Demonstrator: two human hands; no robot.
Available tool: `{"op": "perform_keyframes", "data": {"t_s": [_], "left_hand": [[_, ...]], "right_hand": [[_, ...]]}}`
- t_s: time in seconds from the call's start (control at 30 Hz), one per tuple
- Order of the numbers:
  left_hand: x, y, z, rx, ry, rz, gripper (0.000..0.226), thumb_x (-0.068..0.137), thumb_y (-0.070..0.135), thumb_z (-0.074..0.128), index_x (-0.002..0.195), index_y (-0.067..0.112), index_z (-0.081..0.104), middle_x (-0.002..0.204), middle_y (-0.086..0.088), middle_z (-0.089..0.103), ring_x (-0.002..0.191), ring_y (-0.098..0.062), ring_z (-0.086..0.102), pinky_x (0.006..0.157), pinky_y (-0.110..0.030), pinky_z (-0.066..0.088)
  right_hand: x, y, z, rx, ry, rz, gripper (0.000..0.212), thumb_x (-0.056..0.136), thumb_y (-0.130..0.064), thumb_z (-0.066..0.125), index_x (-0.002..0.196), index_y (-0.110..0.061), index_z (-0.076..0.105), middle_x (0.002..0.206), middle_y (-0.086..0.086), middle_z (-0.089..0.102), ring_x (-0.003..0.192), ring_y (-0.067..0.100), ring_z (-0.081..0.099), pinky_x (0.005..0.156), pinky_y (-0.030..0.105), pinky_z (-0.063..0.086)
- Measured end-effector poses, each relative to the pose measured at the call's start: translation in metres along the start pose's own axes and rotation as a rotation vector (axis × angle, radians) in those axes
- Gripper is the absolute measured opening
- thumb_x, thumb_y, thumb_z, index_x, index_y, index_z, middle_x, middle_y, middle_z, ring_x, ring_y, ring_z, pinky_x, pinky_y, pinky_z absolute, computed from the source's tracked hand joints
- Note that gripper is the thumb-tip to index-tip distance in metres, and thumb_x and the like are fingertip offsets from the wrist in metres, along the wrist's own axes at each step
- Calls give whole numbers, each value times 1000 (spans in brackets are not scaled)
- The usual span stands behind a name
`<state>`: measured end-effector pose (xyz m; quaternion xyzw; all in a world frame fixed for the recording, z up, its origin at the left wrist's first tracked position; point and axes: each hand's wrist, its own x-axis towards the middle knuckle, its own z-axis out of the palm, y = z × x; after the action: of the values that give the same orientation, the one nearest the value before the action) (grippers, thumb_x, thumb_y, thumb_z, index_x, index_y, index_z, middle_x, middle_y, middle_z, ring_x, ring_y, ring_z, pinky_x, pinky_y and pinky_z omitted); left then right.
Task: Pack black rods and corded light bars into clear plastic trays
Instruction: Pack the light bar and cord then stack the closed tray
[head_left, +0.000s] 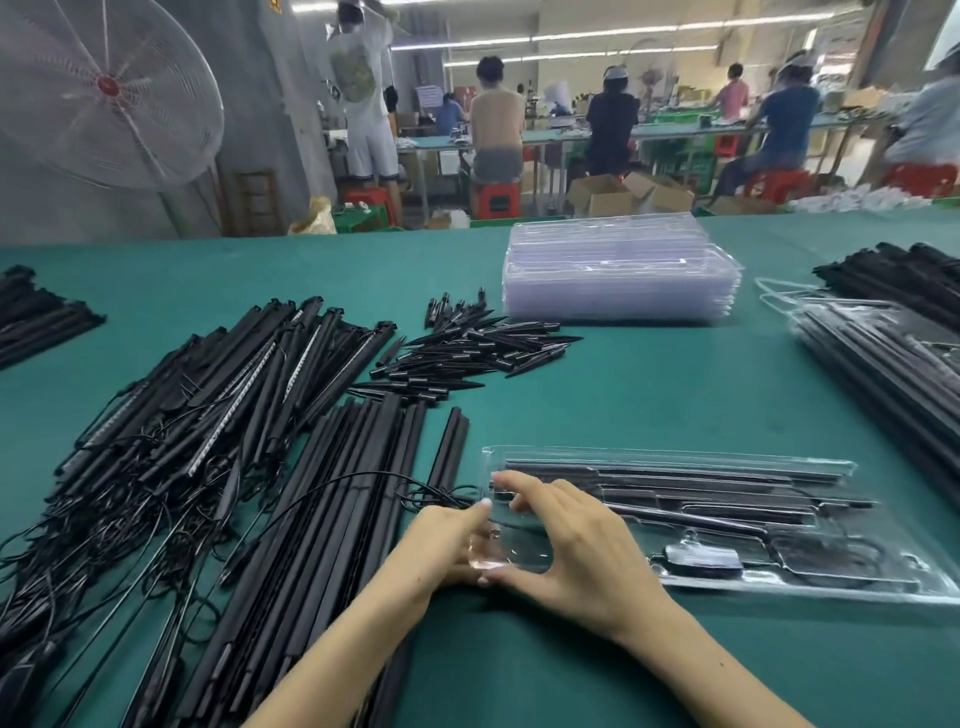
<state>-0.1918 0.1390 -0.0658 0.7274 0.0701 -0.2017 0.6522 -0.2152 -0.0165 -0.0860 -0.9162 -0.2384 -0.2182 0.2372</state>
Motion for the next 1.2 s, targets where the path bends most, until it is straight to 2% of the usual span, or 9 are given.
{"op": "perform_keyframes", "data": {"t_s": [0.13,0.27,0.6,0.73,0.8,0.87,1.0,1.1,1.2], "left_hand": [[-2,0,-7,168,-93,-17,24,94,18,56,78,2,62,66,-15,65,47,-18,63,46,-18,49],[1,-4,-1,162,-9,47,31,92,17,60,62,9,57,58,-3,61,45,-9,57,46,-14,44],[5,-1,6,39,7,112,35,89,1,58,56,8,49,45,1,49,39,-5,50,47,-17,46],[5,-1,9,-20,79,118,29,87,-5,58,60,3,51,44,-2,51,34,-7,44,40,-16,41],[6,-3,10,-26,101,82,25,87,-5,58,63,2,54,49,-5,55,35,-10,47,37,-15,37],[7,-6,9,13,105,59,25,88,-1,59,64,3,55,51,-5,57,37,-13,48,37,-14,36],[8,-8,7,290,91,80,33,93,11,56,61,8,56,51,-5,62,41,-15,56,45,-16,38],[-1,4,6,542,-32,24,38,99,23,45,63,10,51,64,-16,67,44,-18,60,49,-17,41],[-20,19,6,1192,171,183,42,99,38,42,63,17,36,72,-2,58,67,-20,58,61,-23,39]], "right_hand": [[0,-1,-1,70,39,61,59,80,-51,65,129,-22,53,94,-8,65,90,12,62,79,27,50],[2,-2,-2,55,73,29,55,81,-52,56,126,-20,56,89,-8,65,84,11,62,75,24,50],[1,-4,-11,-30,96,43,59,83,-58,53,124,-17,59,86,-6,66,77,14,62,70,30,54],[0,11,-26,-177,61,68,77,75,-75,48,124,-17,60,108,-5,65,95,14,61,85,32,52],[-1,23,-32,-254,-141,150,98,71,-87,30,144,-23,40,147,-1,40,130,17,41,110,37,33],[-2,32,-29,-252,-334,223,95,70,-88,4,151,-39,5,159,-9,-4,146,10,3,119,37,2],[-2,38,-15,-263,-447,264,56,95,-59,6,149,-45,7,159,-14,-4,146,10,-10,116,44,-10],[-4,40,-9,-295,-449,258,49,101,-47,12,150,-43,7,160,-12,-3,147,12,-11,116,46,-11],[-6,42,-8,-288,-465,247,49,102,-43,13,150,-42,5,160,-11,-5,146,14,-12,115,47,-13]]}}
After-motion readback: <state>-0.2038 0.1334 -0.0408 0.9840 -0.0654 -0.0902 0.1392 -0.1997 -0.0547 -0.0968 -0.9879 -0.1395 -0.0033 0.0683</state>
